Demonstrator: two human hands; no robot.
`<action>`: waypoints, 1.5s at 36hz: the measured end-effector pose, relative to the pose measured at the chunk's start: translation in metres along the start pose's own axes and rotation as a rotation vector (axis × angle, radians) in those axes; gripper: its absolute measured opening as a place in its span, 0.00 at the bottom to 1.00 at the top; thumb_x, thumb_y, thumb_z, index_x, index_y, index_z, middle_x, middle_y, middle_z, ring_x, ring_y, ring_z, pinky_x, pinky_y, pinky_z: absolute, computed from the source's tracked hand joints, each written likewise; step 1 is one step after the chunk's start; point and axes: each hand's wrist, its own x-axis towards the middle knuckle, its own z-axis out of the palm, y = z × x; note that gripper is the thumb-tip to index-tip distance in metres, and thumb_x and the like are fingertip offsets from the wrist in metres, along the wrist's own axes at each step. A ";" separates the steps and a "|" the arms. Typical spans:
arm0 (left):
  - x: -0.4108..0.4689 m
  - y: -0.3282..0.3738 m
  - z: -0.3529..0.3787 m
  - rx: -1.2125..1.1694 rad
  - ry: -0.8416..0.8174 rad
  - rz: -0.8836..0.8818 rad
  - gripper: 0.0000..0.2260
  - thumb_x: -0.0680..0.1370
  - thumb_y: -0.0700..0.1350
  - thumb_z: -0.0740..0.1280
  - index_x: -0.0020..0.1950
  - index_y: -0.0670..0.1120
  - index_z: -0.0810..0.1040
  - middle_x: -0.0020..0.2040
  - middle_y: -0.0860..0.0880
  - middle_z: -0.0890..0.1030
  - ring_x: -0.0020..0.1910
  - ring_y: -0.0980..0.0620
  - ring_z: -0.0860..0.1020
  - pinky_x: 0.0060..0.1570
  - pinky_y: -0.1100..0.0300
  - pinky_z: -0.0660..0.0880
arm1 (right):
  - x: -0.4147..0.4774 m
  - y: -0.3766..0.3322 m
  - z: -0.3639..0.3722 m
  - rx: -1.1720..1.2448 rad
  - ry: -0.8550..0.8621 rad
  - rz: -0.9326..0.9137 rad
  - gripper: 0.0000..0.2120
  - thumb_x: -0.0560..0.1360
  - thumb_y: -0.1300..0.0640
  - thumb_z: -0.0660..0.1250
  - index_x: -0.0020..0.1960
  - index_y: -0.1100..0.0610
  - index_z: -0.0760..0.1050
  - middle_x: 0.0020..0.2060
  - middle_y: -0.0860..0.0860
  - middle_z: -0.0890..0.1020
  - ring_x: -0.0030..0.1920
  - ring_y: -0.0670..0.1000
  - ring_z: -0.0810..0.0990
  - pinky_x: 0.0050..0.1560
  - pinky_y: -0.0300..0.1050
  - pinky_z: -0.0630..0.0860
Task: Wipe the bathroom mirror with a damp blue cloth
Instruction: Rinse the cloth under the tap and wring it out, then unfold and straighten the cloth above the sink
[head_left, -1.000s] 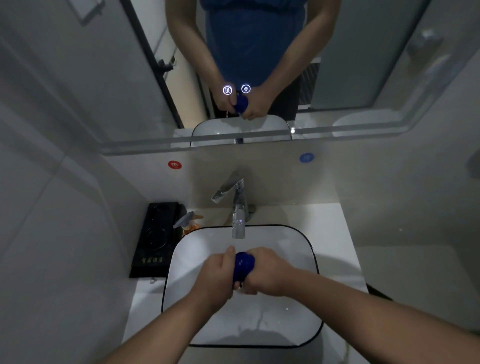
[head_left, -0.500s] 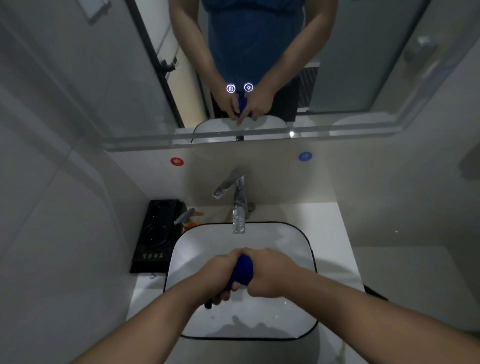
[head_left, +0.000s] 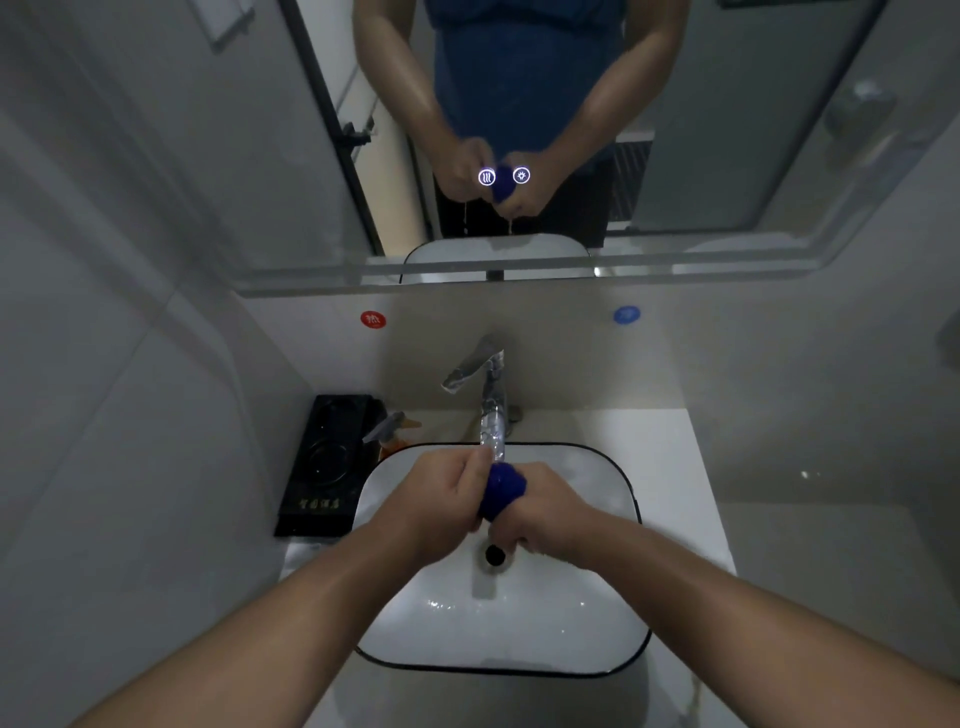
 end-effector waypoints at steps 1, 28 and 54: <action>0.001 0.002 -0.003 0.001 0.011 0.024 0.25 0.83 0.64 0.53 0.39 0.51 0.79 0.30 0.51 0.80 0.29 0.56 0.78 0.33 0.66 0.72 | -0.001 -0.003 0.001 0.040 -0.007 0.007 0.11 0.57 0.66 0.73 0.36 0.53 0.85 0.29 0.49 0.82 0.26 0.46 0.77 0.28 0.37 0.71; -0.039 0.027 -0.026 -0.574 -0.098 -0.213 0.14 0.84 0.48 0.65 0.68 0.60 0.77 0.57 0.54 0.87 0.57 0.52 0.86 0.60 0.48 0.82 | -0.055 -0.044 0.042 0.079 0.528 -0.008 0.10 0.78 0.42 0.71 0.55 0.46 0.81 0.47 0.43 0.88 0.45 0.41 0.86 0.45 0.36 0.78; -0.087 0.115 -0.058 -1.107 -0.177 -0.173 0.33 0.80 0.59 0.74 0.77 0.40 0.72 0.72 0.34 0.78 0.71 0.32 0.78 0.69 0.37 0.76 | -0.137 -0.101 0.025 -0.148 0.459 -0.480 0.08 0.83 0.37 0.63 0.52 0.41 0.75 0.46 0.44 0.84 0.46 0.46 0.85 0.44 0.50 0.86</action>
